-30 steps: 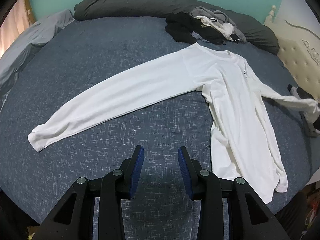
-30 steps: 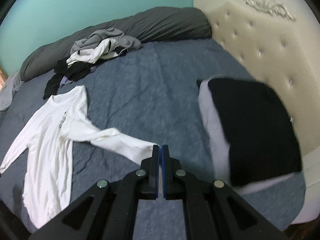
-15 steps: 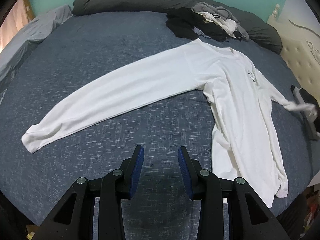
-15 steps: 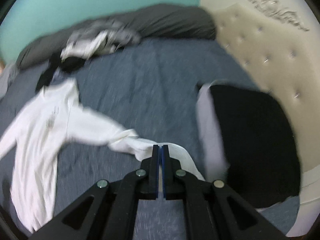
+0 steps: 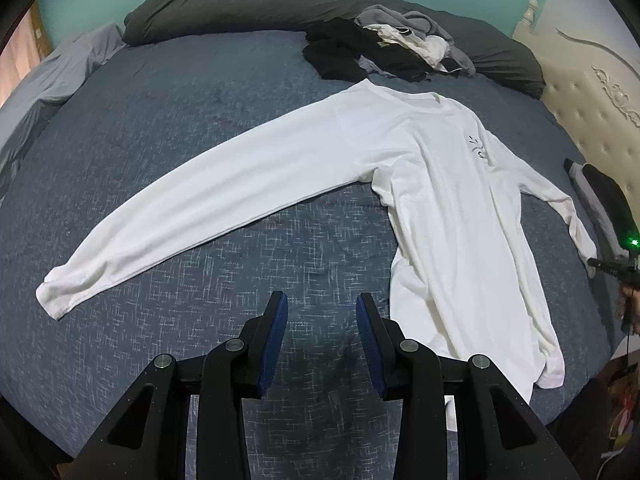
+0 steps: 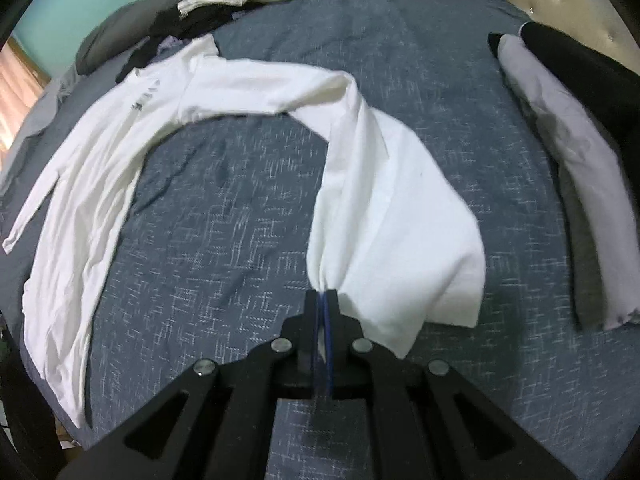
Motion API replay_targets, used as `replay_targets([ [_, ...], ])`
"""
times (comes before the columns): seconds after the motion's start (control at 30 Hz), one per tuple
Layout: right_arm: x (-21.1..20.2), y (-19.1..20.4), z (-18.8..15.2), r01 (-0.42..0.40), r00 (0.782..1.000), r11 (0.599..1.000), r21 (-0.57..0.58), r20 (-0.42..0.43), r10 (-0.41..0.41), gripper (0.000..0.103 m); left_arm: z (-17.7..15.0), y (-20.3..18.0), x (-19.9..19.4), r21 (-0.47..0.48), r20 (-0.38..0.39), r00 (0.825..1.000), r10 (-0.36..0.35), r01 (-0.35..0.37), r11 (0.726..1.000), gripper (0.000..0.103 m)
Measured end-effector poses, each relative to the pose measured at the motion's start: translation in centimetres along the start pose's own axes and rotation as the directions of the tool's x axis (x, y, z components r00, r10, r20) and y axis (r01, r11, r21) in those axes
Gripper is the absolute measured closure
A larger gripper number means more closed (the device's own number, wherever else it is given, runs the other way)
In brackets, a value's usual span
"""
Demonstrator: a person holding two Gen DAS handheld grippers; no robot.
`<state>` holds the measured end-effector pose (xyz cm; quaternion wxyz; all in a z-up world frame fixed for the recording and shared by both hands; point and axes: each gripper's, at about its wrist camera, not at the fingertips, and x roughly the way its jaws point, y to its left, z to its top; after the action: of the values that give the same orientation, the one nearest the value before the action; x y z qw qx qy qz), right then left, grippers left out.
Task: Fold clothes
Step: 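Grasp the other sleeve with the right tool and stretch it out, then release the stretched sleeve onto the bed with the right tool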
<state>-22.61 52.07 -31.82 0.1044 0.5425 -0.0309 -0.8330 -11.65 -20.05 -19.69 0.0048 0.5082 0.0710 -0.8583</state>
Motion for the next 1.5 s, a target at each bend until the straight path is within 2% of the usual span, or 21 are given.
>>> replay_targets([
  [0.07, -1.3, -1.4, 0.4, -0.026, 0.998, 0.998, 0.053, 0.054, 0.023, 0.1, 0.1, -0.1, 0.0, 0.0, -0.001, 1.0, -0.003, 0.003, 1.0, 0.064],
  [0.13, -2.7, -2.9, 0.9, -0.015, 0.993, 0.994, 0.107, 0.12, 0.003, 0.098, 0.1, -0.1, 0.1, -0.003, -0.001, 1.0, -0.005, 0.005, 1.0, 0.064],
  [0.17, -3.2, -3.5, 1.2, -0.013, 0.99, 0.991, 0.13, 0.141, -0.006, 0.093, 0.2, -0.1, 0.1, -0.005, -0.001, 1.0, -0.005, 0.005, 1.0, 0.064],
  [0.2, -3.7, -4.1, 1.5, -0.01, 0.987, 0.988, 0.152, 0.163, -0.015, 0.081, 0.2, -0.1, 0.2, -0.006, -0.002, 1.0, -0.006, 0.006, 1.0, 0.064],
  [0.27, -3.8, -5.0, 2.0, 0.015, 0.985, 0.983, 0.185, 0.164, -0.046, 0.066, 0.1, -0.1, 0.3, -0.008, -0.005, 1.0, -0.01, 0.01, 1.0, 0.064],
  [0.37, -3.5, -5.4, 2.3, 0.013, 0.984, 0.979, 0.204, 0.173, -0.049, 0.065, 0.1, -0.2, 0.5, -0.005, -0.009, 1.0, -0.01, 0.01, 1.0, 0.064],
  [0.4, -3.0, -5.6, 2.4, 0.054, 0.985, 0.977, 0.205, 0.151, -0.086, 0.065, 0.1, -0.2, 0.7, -0.004, -0.012, 1.0, -0.01, 0.01, 1.0, 0.064],
  [0.47, -1.7, -5.6, 2.4, 0.121, 0.986, 0.972, 0.2, 0.09, -0.141, 0.065, 0.1, -0.2, 0.9, -0.004, -0.016, 1.0, -0.009, 0.009, 1.0, 0.064],
  [0.57, -0.2, -5.4, 2.1, 0.16, 0.984, 0.969, 0.187, 0.048, -0.171, 0.065, 0.1, -0.1, 1.2, -0.009, -0.019, 1.0, -0.01, 0.01, 1.0, 0.064],
  [0.73, 0.7, -5.5, 1.6, 0.158, 0.985, 0.968, 0.198, 0.033, -0.167, 0.065, 0.1, 0.0, 1.5, -0.007, -0.024, 1.0, -0.009, 0.008, 1.0, 0.064],
  [0.77, 0.8, -5.5, 1.6, 0.158, 0.985, 0.967, 0.198, 0.034, -0.167, 0.069, 0.1, 0.0, 1.6, -0.008, -0.024, 1.0, -0.009, 0.008, 1.0, 0.064],
  [0.8, 0.8, -5.5, 1.6, 0.158, 0.985, 0.967, 0.198, 0.035, -0.168, 0.086, 0.1, 0.0, 1.6, -0.009, -0.023, 1.0, -0.009, 0.008, 1.0, 0.064],
  [0.87, 0.8, -5.5, 1.5, 0.158, 0.985, 0.967, 0.199, 0.036, -0.168, 0.096, 0.1, 0.0, 1.8, -0.009, -0.026, 1.0, -0.008, 0.008, 1.0, 0.064],
  [1.03, -1.6, -4.2, 2.7, 0.184, 0.975, 0.972, 0.145, 0.096, -0.199, 0.098, 0.2, -0.1, 2.3, -0.004, -0.034, 0.999, -0.008, 0.007, 1.0, 0.064],
  [1.13, -5.0, -4.5, 4.3, 0.21, 0.959, 0.967, 0.144, 0.162, -0.232, 0.098, 0.2, -0.4, 2.4, -0.001, -0.036, 0.999, -0.01, 0.01, 1.0, 0.064],
  [1.3, -10.8, -6.7, 7.9, 0.265, 0.924, 0.948, 0.174, 0.236, -0.302, 0.098, 0.4, -1.0, 2.8, 0.003, -0.037, 0.999, -0.016, 0.016, 1.0, 0.064],
  [1.4, -12.9, -8.3, 10.0, 0.29, 0.903, 0.935, 0.203, 0.264, -0.338, 0.098, 0.6, -1.3, 3.0, 0.007, -0.039, 0.999, -0.019, 0.019, 1.0, 0.064],
  [1.5, -13.9, -9.4, 11.5, 0.296, 0.895, 0.925, 0.237, 0.271, -0.355, 0.098, 0.6, -1.8, 3.4, 0.013, -0.045, 0.999, -0.018, 0.018, 1.0, 0.064],
])
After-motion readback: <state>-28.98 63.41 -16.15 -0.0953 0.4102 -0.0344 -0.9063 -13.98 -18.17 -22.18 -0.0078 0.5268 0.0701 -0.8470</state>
